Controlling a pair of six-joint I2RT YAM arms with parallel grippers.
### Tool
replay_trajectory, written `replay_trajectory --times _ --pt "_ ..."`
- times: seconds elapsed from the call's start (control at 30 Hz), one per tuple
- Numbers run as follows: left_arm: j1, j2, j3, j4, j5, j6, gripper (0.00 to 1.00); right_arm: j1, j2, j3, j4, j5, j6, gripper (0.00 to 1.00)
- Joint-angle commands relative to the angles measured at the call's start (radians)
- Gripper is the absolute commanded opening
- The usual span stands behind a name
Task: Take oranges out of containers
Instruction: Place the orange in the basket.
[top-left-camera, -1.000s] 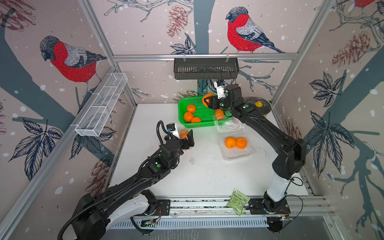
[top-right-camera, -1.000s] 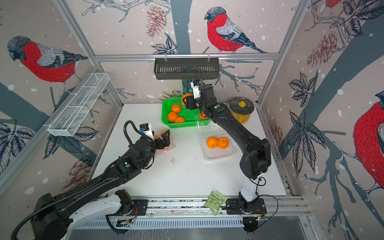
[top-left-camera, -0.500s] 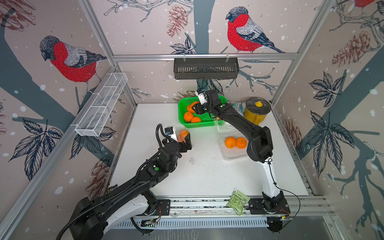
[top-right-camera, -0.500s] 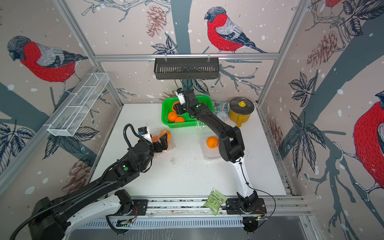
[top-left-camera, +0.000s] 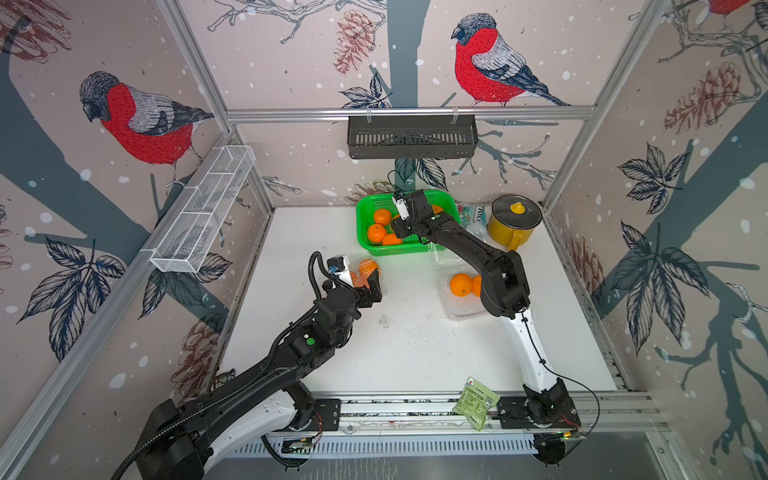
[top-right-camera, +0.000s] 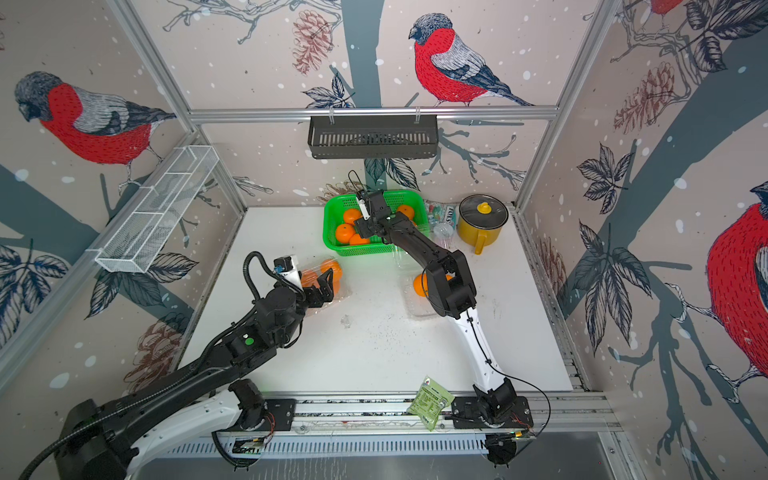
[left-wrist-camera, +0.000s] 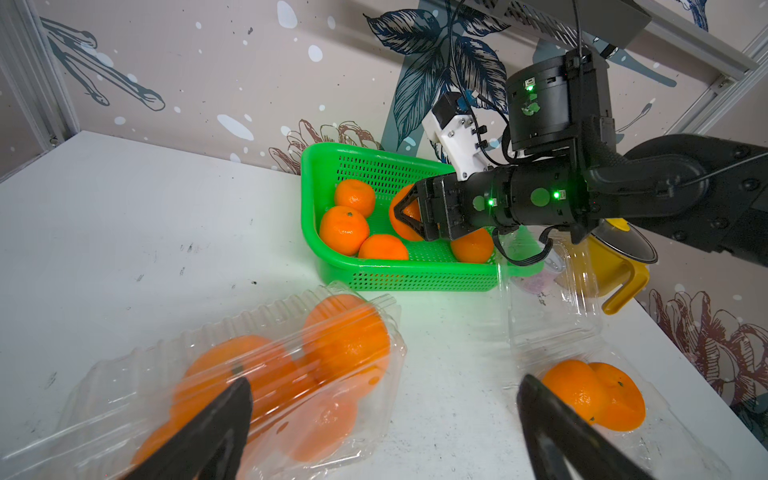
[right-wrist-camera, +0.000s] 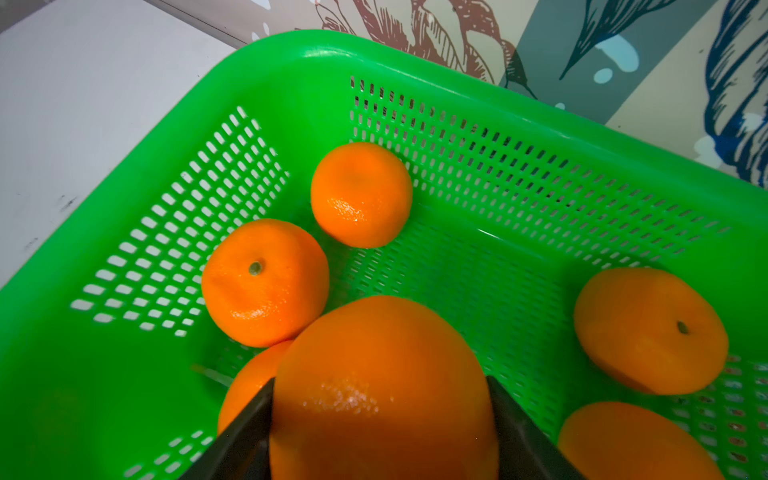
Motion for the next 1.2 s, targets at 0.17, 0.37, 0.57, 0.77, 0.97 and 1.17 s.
replay_trajectory --times 0.17,0.37,0.57,0.77,0.97,1.17 --pt "0.000 -0.010 -0.012 0.050 0.011 0.002 0.97 0.000 0.010 0.025 -0.015 0.073 -0.062 0.81" --pt "0.000 0.011 -0.008 0.056 0.025 0.005 0.98 0.002 0.013 0.065 -0.046 0.096 -0.079 0.93" --pt "0.000 0.011 -0.002 0.055 0.023 0.012 0.98 0.005 -0.031 0.126 -0.091 0.109 -0.082 0.94" --pt "0.001 0.034 0.012 0.065 0.026 0.022 0.98 0.008 -0.202 0.071 -0.091 0.179 -0.024 0.97" --pt "0.001 0.074 0.031 0.085 0.048 0.036 0.98 -0.014 -0.477 -0.205 -0.049 0.212 0.099 0.99" --pt "0.001 0.104 0.040 0.107 0.067 0.047 0.98 -0.076 -0.817 -0.651 0.046 0.181 0.214 0.99"
